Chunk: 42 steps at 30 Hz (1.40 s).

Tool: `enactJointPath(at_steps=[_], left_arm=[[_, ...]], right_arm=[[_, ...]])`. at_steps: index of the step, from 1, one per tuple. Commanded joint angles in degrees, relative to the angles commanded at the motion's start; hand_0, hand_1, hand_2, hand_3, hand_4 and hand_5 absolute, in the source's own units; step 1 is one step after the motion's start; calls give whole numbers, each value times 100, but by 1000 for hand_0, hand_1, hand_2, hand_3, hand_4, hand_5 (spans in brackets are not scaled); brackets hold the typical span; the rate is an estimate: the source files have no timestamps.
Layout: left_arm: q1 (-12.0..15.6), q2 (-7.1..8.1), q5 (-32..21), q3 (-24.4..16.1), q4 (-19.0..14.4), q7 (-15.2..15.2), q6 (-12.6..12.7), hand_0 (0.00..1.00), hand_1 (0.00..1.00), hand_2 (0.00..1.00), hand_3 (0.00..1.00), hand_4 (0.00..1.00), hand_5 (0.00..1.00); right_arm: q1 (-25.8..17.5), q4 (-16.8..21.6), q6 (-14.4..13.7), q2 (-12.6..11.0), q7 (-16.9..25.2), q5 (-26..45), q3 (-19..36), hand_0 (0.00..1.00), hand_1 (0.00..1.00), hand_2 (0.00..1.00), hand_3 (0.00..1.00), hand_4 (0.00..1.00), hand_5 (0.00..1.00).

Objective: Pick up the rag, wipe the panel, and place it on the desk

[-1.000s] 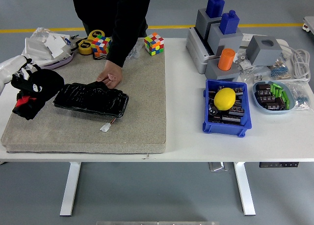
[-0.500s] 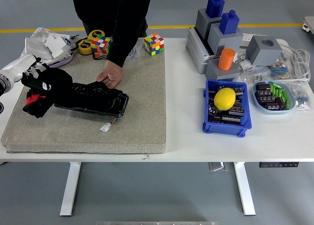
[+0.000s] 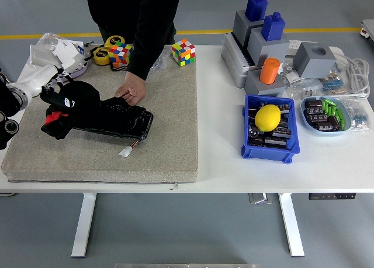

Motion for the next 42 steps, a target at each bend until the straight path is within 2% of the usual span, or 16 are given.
enactJointPath(at_steps=[22, 42], left_arm=[[-112, -503, 122, 216, -159, 81, -5, 265, 193, 383, 593, 686, 33], [-361, -813, 310, 828, -717, 209, -11, 264, 192, 383, 593, 687, 36]], right_arm=[[18, -6, 11, -58, 9, 29, -65, 728, 682, 685, 608, 998, 541], [53, -15, 19, -96, 14, 83, -178, 728, 681, 684, 610, 998, 543]])
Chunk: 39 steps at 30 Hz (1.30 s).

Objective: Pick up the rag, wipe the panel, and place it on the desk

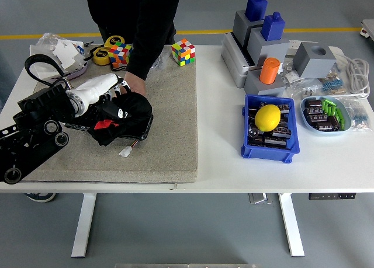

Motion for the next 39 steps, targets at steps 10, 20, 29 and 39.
enactJointPath(at_steps=[10, 20, 29, 39], left_arm=[[-132, -122, 12, 141, -149, 91, -34, 265, 190, 382, 593, 687, 38], [-95, -108, -14, 133, 9, 52, -20, 265, 190, 382, 593, 687, 38], [4, -4, 8, 27, 85, 42, -20, 264, 189, 381, 593, 688, 39], [61, 143, 55, -164, 86, 38, -27, 264, 188, 380, 593, 688, 40]], right_arm=[[20, -7, 7, -3, -4, 17, -46, 728, 681, 685, 609, 998, 542], [0, -1, 10, 7, -12, 4, -24, 728, 681, 685, 608, 998, 541], [-23, -4, 13, 2, -26, -3, 0, 728, 682, 684, 608, 998, 541], [-26, 0, 18, 16, -36, -13, 17, 728, 681, 684, 608, 998, 538]])
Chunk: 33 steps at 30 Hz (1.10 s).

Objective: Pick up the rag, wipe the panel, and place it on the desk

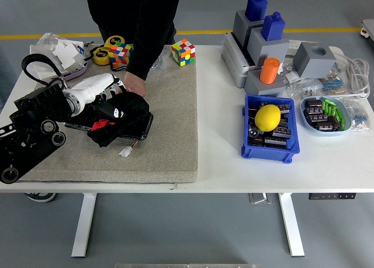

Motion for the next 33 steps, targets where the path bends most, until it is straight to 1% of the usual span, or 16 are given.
enactJointPath(at_steps=[8, 12, 18, 33], left_arm=[[49, 202, 32, -84, 89, -25, -5, 264, 187, 381, 592, 688, 40], [81, 264, 21, -109, 160, -49, 8, 263, 187, 380, 592, 688, 41], [123, 289, 11, -111, 302, -86, 33, 262, 187, 380, 592, 687, 44], [222, 392, 68, -257, 368, -86, 39, 263, 187, 380, 592, 686, 48]], right_arm=[[-14, 0, 3, -8, -16, -12, 26, 728, 681, 684, 608, 998, 540], [-19, 7, -1, -14, -21, -27, 51, 729, 680, 685, 608, 998, 540], [-16, 6, -1, -11, -33, -32, 67, 729, 681, 685, 608, 998, 539], [-25, 9, 3, 2, -50, -46, 91, 730, 680, 685, 610, 998, 542]])
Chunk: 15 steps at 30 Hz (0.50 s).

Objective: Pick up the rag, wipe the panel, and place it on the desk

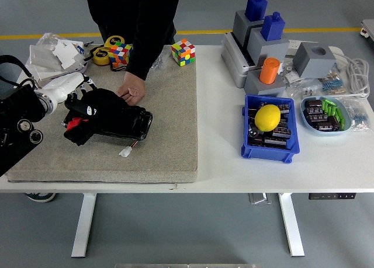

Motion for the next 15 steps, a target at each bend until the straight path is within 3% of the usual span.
enactJointPath(at_steps=[15], left_arm=[[113, 176, 41, -314, 197, -80, 31, 261, 185, 379, 591, 687, 50]], right_arm=[[-12, -2, 11, 4, -25, -15, 21, 731, 680, 684, 612, 998, 544]])
